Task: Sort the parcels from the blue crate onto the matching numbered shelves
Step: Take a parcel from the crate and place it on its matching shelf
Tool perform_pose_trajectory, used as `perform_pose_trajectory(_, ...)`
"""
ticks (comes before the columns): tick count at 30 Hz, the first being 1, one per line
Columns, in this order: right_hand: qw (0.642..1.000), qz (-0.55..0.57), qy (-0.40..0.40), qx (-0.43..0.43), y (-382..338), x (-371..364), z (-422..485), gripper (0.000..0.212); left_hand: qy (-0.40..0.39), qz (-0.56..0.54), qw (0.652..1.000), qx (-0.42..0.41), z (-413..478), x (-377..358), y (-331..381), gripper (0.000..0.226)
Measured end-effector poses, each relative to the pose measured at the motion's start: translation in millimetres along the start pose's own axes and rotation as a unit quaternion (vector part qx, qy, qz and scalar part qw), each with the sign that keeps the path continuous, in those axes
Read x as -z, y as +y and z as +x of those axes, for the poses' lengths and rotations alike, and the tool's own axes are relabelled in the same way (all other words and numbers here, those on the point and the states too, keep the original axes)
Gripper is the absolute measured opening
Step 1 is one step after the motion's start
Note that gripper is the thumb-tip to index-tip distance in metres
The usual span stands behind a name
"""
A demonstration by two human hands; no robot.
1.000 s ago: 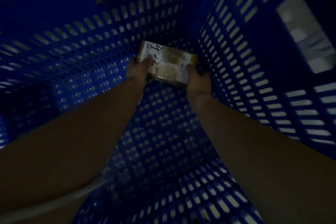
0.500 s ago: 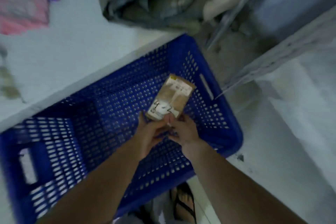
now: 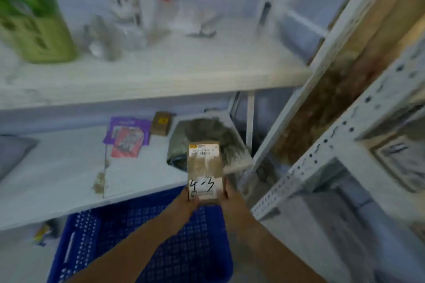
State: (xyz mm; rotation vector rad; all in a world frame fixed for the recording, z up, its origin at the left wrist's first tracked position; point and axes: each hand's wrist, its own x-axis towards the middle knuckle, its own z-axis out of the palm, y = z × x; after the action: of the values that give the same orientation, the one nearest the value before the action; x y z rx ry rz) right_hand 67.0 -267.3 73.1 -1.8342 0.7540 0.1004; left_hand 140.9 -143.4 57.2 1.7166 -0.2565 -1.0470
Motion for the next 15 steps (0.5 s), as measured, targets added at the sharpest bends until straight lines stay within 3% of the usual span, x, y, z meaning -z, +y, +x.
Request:
perform_pose_trajectory(3,0.992,-0.053,-0.076,0.085,-71.6,40.8,-38.5,0.043,0.085,0.036,0.992,-0.087,-64.5,14.0,73.7,0.035)
perform_pose_trajectory(8,0.969,0.004,-0.033,0.245,-200.7,100.9,-136.4,0.048,0.199,0.059,0.946,-0.248,-190.5,9.4,206.5,0.032)
perform_pose_trajectory(11,0.936,0.015,0.03,0.35,-274.2,133.8,-192.1,0.05,0.275,0.121,0.892,-0.338,-255.4,1.2,284.8,0.047)
perform_pose_trajectory(15,0.879,0.051,0.102,0.463,-359.9,193.3,-268.2,0.05,0.364,0.189,0.803,-0.432,-336.3,-26.4,387.1,0.045)
